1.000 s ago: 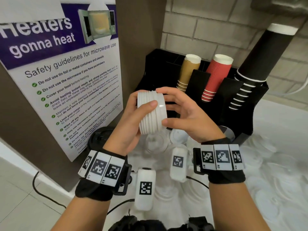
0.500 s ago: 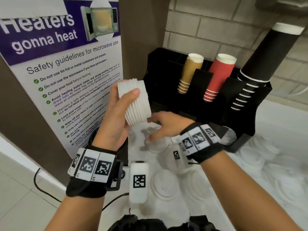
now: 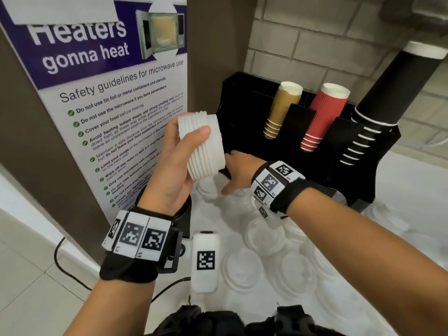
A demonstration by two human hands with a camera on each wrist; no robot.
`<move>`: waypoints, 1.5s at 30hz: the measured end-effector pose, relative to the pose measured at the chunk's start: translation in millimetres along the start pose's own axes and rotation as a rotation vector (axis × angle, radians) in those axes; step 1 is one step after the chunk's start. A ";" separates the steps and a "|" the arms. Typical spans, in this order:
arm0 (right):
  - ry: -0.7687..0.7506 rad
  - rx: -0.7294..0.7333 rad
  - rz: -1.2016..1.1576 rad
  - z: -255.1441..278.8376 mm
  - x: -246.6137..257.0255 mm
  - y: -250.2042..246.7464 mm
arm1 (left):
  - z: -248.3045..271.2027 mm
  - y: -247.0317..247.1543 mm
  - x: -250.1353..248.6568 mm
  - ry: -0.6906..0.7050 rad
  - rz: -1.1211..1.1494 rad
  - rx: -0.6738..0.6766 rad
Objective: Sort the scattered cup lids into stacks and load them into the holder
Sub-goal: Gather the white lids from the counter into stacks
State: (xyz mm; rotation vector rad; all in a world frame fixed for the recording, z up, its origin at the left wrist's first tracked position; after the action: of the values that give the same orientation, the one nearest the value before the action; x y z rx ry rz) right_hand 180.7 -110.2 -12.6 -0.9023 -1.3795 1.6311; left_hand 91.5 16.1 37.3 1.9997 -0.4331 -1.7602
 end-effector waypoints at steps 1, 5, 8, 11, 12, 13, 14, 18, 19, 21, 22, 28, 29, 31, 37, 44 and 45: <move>0.014 0.067 0.052 -2.5 -2.2 4.2 | -0.2 0.6 -0.3 0.001 -0.002 0.000; -0.041 0.337 0.208 -10.6 -4.5 34.2 | -1.7 2.5 2.4 -0.018 -0.002 0.010; -0.117 0.328 0.288 -21.6 -7.4 55.9 | -2.1 2.7 4.1 -0.025 -0.008 0.026; -0.118 0.329 0.285 -25.3 -8.5 61.6 | -2.5 2.3 5.1 -0.028 -0.012 0.038; -0.113 0.333 0.277 -24.2 -7.7 59.6 | -3.0 1.8 5.2 -0.028 -0.011 0.037; -0.109 0.335 0.267 -21.6 -6.3 56.5 | -3.4 1.2 4.9 -0.027 -0.009 0.035; -0.104 0.336 0.247 -18.3 -4.8 53.0 | -3.8 0.8 4.1 -0.027 -0.008 0.030; -0.072 0.303 0.152 -7.8 -8.1 42.4 | -5.0 -0.8 3.1 -0.020 -0.014 0.018; -0.062 0.289 0.121 -5.4 -9.3 39.5 | -5.2 -0.8 3.4 -0.017 -0.012 0.020; -0.064 0.281 0.083 -1.5 -7.4 34.1 | -5.3 -0.1 4.7 -0.015 -0.009 0.025; -0.080 0.291 0.064 -0.2 -4.3 32.1 | -5.2 0.3 5.3 -0.014 -0.012 0.030; -0.153 0.225 -0.050 2.3 12.6 10.7 | -4.0 1.2 4.6 -0.012 -0.026 0.032; -0.153 0.165 -0.070 3.2 15.6 7.6 | -3.9 1.2 4.8 -0.014 -0.023 0.033; -0.132 0.057 -0.101 3.1 20.9 2.9 | -4.2 0.8 5.4 -0.020 -0.016 0.030; -0.162 0.033 0.085 2.8 34.5 12.7 | -3.8 -2.2 3.0 -0.020 -0.020 0.013; -0.068 0.196 0.083 0.3 33.6 41.9 | -2.9 -3.7 5.4 -0.016 -0.019 0.011; -0.054 0.213 0.082 -0.3 32.5 43.3 | -2.5 -3.7 4.8 -0.016 -0.019 0.008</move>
State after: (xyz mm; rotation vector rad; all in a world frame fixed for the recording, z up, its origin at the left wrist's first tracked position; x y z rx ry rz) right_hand 161.6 -84.3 -56.3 -0.8031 -1.1897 1.8370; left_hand 94.4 17.1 31.5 2.0036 -0.4282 -1.7897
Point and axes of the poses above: each hand's wrist, its own z-axis away from the middle knuckle, its own y-axis out of the palm, x = y × z, the point moved 4 cm from there along -z, towards the middle knuckle, and after that the axes turned 8 degrees about -x, right-handed, at the moved point
